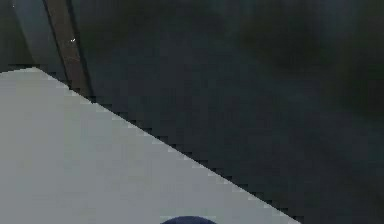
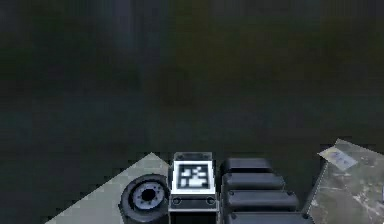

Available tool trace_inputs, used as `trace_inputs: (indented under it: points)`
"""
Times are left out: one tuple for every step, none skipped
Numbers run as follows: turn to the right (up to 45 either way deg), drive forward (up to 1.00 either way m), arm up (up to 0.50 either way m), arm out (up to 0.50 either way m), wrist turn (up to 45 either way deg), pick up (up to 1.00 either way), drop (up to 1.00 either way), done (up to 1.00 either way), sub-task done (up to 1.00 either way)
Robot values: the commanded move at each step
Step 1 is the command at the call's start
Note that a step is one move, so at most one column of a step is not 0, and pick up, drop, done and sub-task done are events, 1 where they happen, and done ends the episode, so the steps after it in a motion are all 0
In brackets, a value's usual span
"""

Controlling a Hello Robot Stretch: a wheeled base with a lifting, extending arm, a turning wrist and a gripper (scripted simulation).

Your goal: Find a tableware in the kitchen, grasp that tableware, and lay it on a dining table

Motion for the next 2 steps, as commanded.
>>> trace_inputs:
  points:
    - [-45.0,0.0,0.0,0.0,0.0,0.0,0.0,0.0,0.0]
    - [-9.0,0.0,0.0,0.0,0.0,0.0,0.0,0.0,0.0]
